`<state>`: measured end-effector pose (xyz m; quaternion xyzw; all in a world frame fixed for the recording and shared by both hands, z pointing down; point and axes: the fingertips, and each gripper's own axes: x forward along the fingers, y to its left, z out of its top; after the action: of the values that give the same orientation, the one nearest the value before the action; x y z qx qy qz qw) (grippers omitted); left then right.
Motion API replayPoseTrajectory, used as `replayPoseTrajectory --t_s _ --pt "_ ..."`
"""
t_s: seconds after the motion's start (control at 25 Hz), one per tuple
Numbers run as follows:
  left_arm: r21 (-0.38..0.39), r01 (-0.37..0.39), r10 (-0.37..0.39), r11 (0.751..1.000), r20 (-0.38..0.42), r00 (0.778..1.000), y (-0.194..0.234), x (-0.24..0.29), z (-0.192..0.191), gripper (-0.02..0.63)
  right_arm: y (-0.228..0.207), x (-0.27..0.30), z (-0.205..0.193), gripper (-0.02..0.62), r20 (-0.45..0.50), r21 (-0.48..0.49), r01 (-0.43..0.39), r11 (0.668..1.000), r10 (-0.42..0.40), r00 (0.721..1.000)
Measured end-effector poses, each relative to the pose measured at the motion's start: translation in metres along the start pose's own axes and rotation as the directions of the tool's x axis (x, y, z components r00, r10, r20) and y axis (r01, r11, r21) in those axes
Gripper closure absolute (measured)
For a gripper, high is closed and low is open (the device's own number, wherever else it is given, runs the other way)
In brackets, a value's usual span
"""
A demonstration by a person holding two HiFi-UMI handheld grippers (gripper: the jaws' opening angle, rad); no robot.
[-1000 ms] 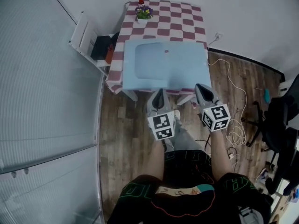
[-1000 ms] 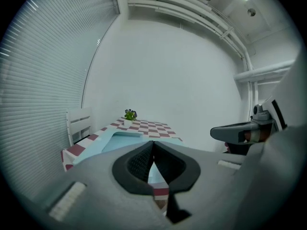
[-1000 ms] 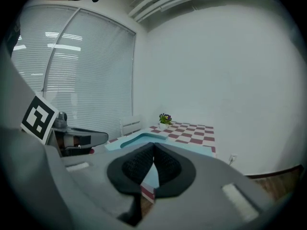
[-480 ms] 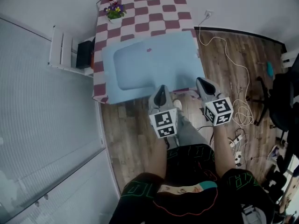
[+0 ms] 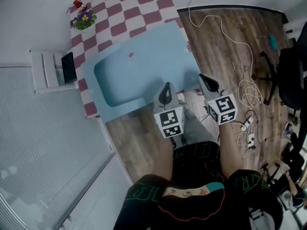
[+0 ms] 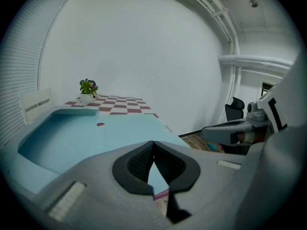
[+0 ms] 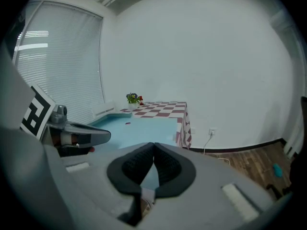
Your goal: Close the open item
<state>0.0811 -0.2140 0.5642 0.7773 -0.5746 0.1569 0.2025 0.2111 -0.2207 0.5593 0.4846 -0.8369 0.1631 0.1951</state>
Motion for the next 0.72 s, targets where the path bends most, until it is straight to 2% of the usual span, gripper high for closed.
replayPoseTrajectory --t_s 0.28,0.32,0.36,0.48,0.6,0.72 --pt "0.014 0.065 -0.065 0.998 -0.031 0.997 -0.022 0.028 0.002 0.598 -0.02 0.014 -0.02 0.591 -0.048 0.059 0.025 0.998 -0.022 0.999" --pt "0.022 0.075 -0.074 0.997 -0.033 0.997 -0.025 0.032 0.003 0.598 -0.023 0.017 -0.024 0.526 -0.062 0.073 0.023 0.997 -0.019 0.998" --pt "0.028 0.082 -0.081 0.996 -0.036 0.996 -0.027 0.035 0.003 0.598 -0.025 0.02 -0.028 0.494 -0.076 0.085 0.022 0.996 -0.016 0.997" --pt "0.032 0.086 -0.084 0.996 -0.053 0.995 -0.025 0.044 0.001 0.598 -0.029 0.029 -0.036 0.486 -0.115 0.116 0.01 0.993 0.004 0.993" --pt "0.033 0.083 -0.081 0.996 -0.07 0.994 -0.021 0.051 -0.001 0.598 -0.028 0.039 -0.047 0.416 -0.161 0.166 -0.027 0.986 0.054 0.985" --pt "0.038 0.081 -0.077 0.996 -0.082 0.994 -0.018 0.058 -0.001 0.598 -0.027 0.047 -0.054 0.411 -0.185 0.192 -0.051 0.98 0.087 0.979"
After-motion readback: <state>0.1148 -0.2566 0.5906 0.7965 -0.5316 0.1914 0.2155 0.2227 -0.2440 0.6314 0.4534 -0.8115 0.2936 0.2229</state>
